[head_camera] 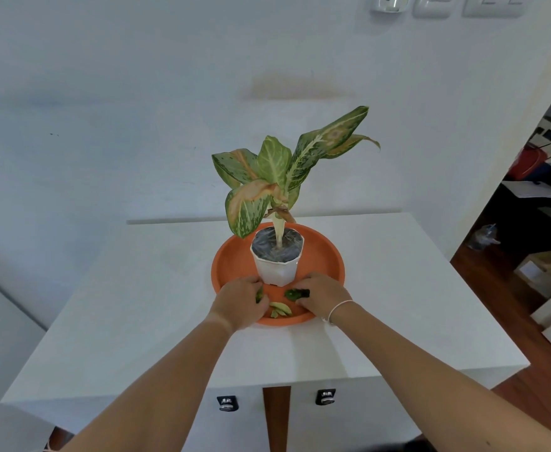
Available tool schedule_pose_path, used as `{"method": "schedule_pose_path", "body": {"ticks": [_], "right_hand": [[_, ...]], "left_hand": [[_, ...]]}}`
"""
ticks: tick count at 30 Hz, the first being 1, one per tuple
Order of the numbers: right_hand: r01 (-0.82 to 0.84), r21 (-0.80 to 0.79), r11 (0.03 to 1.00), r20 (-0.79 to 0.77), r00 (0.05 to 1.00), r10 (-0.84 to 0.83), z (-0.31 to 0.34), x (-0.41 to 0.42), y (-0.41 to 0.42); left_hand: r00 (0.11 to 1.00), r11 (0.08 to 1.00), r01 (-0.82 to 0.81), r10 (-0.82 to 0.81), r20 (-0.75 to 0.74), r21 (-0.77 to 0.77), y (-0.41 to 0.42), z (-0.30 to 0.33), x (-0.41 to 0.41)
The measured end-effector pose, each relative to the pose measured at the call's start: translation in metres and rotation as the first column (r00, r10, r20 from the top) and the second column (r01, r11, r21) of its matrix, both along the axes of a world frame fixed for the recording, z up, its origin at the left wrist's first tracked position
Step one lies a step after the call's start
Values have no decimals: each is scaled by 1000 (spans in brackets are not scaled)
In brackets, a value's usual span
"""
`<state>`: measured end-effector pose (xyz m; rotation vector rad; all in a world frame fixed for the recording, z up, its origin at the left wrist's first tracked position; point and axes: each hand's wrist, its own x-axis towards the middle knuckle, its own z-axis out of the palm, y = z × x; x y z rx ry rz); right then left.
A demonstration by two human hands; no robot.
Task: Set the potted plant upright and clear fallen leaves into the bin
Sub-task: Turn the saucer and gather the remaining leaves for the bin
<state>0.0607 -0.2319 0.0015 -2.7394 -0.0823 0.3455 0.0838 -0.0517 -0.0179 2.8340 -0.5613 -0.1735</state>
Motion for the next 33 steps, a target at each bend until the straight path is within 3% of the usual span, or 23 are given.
{"method": "schedule_pose_path", "body": {"ticks": [4,11,19,23,27,30,31,33], "right_hand": [[32,83,996,-33,999,-30,3,-1,8],[86,118,989,-61,995,-79,2,0,9],[114,78,990,-41,993,-111,-6,0,4],[238,191,952,-58,971,-231,-2,5,3],[469,468,749,-183,880,-438,3,11,-6],[569,619,541,-360,818,-448,5,14,-9],[609,672,422,-448,788,-423,8,14,-8],[661,746,84,-608,727,-318,10,14,-4]], "left_hand": [[998,997,-39,35,-60,-68,-1,-3,0],[987,991,-135,134,-89,-6,-14,5,3],[969,968,-200,173,-176,-151,-18,-3,2],[963,954,-217,175,-203,-207,-20,-1,-1],[938,891,-310,231,-258,-331,-17,0,3],[916,816,-374,251,-312,-442,-12,9,7],[890,755,-425,246,-385,-500,-11,13,8],[800,575,-559,186,-570,-597,-10,18,9]]}}
